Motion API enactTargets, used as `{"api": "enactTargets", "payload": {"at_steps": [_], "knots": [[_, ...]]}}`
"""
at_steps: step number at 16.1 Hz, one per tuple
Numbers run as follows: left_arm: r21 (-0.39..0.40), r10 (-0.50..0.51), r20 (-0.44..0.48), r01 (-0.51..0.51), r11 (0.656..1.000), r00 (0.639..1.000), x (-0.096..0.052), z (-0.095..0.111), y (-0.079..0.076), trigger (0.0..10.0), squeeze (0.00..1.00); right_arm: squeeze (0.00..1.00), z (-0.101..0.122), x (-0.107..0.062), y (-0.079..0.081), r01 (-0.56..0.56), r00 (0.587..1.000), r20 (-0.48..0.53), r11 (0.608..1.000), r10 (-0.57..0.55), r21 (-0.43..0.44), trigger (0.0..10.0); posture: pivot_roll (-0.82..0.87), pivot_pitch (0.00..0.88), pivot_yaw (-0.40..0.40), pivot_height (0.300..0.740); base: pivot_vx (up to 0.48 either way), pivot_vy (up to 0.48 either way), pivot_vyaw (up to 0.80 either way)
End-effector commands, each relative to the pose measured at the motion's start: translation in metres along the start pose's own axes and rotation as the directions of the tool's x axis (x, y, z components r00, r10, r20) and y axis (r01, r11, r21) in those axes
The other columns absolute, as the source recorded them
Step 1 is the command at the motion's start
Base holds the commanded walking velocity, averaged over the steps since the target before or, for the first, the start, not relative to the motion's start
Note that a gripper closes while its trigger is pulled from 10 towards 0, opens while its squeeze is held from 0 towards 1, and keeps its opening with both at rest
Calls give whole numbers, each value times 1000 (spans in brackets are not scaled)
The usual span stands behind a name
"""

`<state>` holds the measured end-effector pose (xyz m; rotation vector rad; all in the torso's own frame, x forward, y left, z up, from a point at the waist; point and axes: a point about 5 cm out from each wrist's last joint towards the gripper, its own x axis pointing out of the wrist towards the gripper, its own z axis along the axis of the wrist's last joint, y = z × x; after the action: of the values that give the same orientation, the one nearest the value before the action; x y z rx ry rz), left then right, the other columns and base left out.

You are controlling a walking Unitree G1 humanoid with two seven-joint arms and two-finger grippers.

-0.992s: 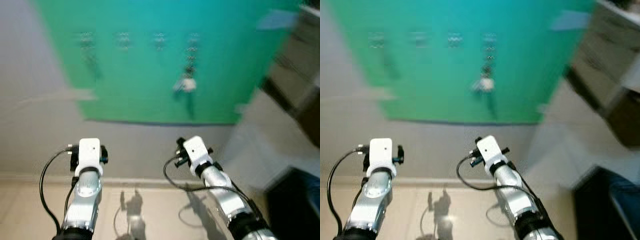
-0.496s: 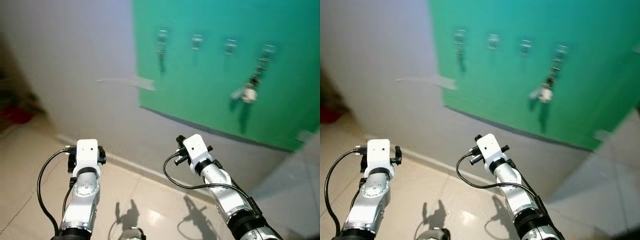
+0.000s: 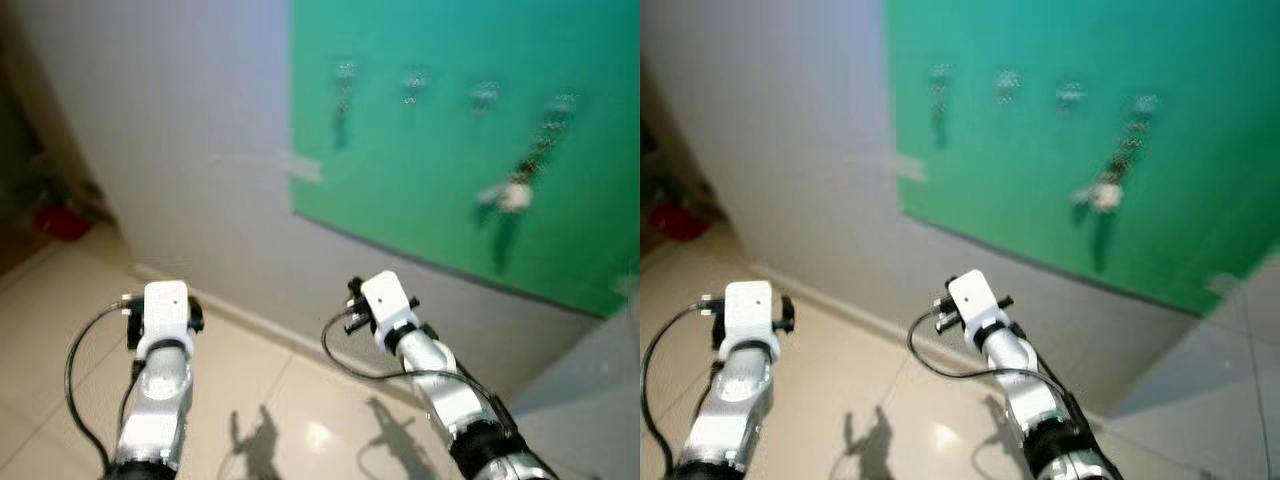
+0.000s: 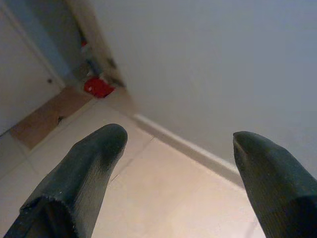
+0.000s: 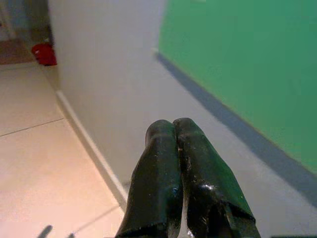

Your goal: Hang keys on a hook

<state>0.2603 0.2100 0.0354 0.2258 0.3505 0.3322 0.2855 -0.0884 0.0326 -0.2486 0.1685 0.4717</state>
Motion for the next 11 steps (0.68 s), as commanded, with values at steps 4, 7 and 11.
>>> {"api": "enactTargets", "payload": {"at_steps": [4,7,11], "knots": [[7,-6,13,6,1000,1000,-1,4,-4,10000,0,0,2,-1,-4,8,1000,15,1000,-8,1,10000,-62,0,-14,736,346,-329,0],[-14,14,7,-14,1000,1000,-1,3,-1,10000,0,0,3,-1,-2,8,1000,16,1000,-8,5,10000,-61,0,-17,736,385,-280,0],[-14,26,33,-25,1000,999,-1,6,0,10000,0,0,40,9,8,-51,991,121,998,56,-40,10000,-58,0,-17,736,208,-60,0]]}}
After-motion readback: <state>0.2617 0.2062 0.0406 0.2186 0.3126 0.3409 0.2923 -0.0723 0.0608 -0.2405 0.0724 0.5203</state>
